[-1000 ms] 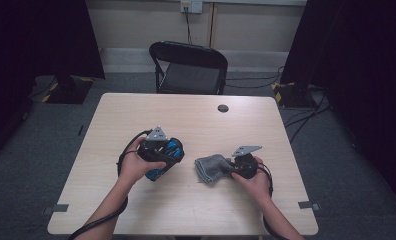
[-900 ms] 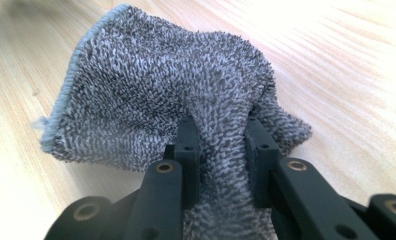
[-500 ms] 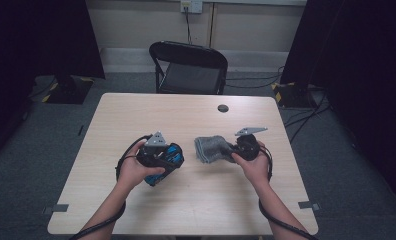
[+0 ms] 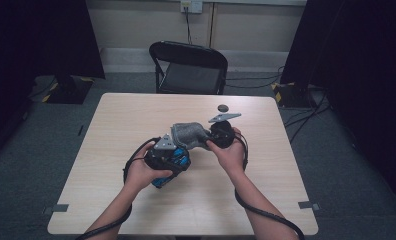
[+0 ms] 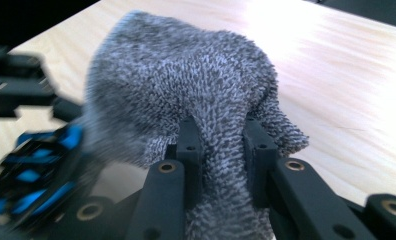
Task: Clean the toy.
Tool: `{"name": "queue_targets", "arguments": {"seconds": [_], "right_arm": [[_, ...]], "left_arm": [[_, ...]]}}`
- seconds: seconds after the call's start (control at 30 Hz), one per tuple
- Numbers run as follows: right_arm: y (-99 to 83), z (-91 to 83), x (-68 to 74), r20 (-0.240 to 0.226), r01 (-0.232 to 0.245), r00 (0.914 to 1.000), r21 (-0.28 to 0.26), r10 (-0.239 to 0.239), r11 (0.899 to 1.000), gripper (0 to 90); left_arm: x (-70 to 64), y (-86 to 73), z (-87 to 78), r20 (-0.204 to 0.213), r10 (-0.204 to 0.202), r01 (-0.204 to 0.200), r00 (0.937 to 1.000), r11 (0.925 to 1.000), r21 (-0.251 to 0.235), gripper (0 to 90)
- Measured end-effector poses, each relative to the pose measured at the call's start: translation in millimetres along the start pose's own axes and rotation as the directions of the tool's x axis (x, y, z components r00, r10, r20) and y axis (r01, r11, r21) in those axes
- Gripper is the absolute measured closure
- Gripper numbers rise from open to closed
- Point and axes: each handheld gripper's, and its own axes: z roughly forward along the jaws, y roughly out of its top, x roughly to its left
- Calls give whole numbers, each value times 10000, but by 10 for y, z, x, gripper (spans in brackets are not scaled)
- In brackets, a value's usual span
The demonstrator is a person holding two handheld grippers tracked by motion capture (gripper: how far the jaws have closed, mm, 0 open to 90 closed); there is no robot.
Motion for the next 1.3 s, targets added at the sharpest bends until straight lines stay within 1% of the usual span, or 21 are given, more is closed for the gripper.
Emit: {"name": "queue_targets", "arguments": {"seconds": [0.07, 0.1, 0.17, 0.2, 0.23, 0.27, 0.3, 0.33, 0.43, 0.47, 0.53, 0.63, 0.67, 0.7, 0.77, 0.9, 1.0, 1.1, 1.17, 1.23, 1.3], "right_arm": [[-15, 19, 46, -429, 28, 9991, -10, -28, 10000, 745], [-22, 19, 62, -485, 5, 9988, 0, -5, 10000, 745], [-43, 20, 86, -741, 19, 9972, 122, -9, 9999, 746], [-62, 13, 105, -1010, 31, 9949, 62, -25, 10000, 749], [-69, 4, 126, -1161, 119, 9932, 92, -108, 9999, 749], [-76, -7, 150, -1295, 188, 9914, 107, -172, 9998, 749], [-76, -7, 150, -1295, 188, 9914, 107, -172, 9998, 749], [-87, -34, 194, -1574, 307, 9871, 79, -291, 9995, 751], [-108, -68, 242, -1839, 622, 9811, 96, -593, 9980, 751], [-121, -80, 255, -1934, 717, 9787, 105, -683, 9974, 751], [-152, -103, 281, -2221, 863, 9716, 94, -821, 9962, 751], [-211, -124, 326, -2535, 1099, 9621, 214, -1009, 9937, 752], [-211, -124, 326, -2535, 1099, 9621, 214, -1009, 9937, 752], [-241, -130, 335, -2639, 1177, 9587, 303, -1056, 9926, 752], [-302, -134, 329, -2816, 1355, 9523, 463, -1172, 9897, 751], [-378, -156, 283, -2853, 1225, 9531, 579, -1012, 9908, 751], [-407, -198, 209, -2802, 996, 9567, 590, -793, 9933, 751], [-409, -247, 144, -2616, 853, 9628, 553, -680, 9948, 752], [-400, -290, 88, -2375, 699, 9697, 483, -565, 9964, 751], [-389, -318, 42, -2224, 559, 9739, 367, -464, 9978, 752], [-360, -358, -33, -1921, 375, 9809, 300, -311, 9988, 752]], "left_arm": [[36, -14, -17, -221, -120, 119, 9997, 9999, -49, 256], [70, -23, -36, -434, -215, 214, 9988, 9998, -32, 256], [120, -44, -62, -547, -463, 455, 9974, 9989, -149, 256], [135, -51, -69, -627, -509, 499, 9967, 9986, -166, 256], [147, -55, -76, -716, -490, 480, 9962, 9987, -161, 256], [156, -56, -80, -770, -478, 470, 9959, 9988, -117, 256], [156, -56, -80, -770, -478, 470, 9959, 9988, -117, 256], [169, -60, -86, -893, -513, 504, 9947, 9987, -123, 256], [218, -76, -106, -1142, -584, 570, 9917, 9983, -150, 256], [228, -83, -110, -1132, -700, 692, 9911, 9975, -115, 256], [258, -97, -123, -1290, -675, 668, 9893, 9977, -96, 256], [291, -123, -132, -1286, -795, 791, 9885, 9968, -79, 256], [291, -123, -132, -1286, -795, 791, 9885, 9968, -79, 256], [302, -129, -136, -1319, -801, 796, 9880, 9968, -87, 256], [329, -143, -152, -1349, -969, 956, 9861, 9953, -163, 256], [364, -143, -200, -1453, -1034, 999, 9840, 9945, -311, 256], [374, -132, -233, -1432, -1112, 1063, 9834, 9935, -419, 256], [373, -126, -254, -1463, -1104, 1047, 9831, 9934, -462, 256], [368, -124, -256, -1419, -1085, 1030, 9839, 9936, -461, 256], [358, -122, -256, -1412, -1059, 1008, 9843, 9940, -431, 256], [347, -115, -254, -1361, -1031, 976, 9853, 9941, -464, 256]]}}
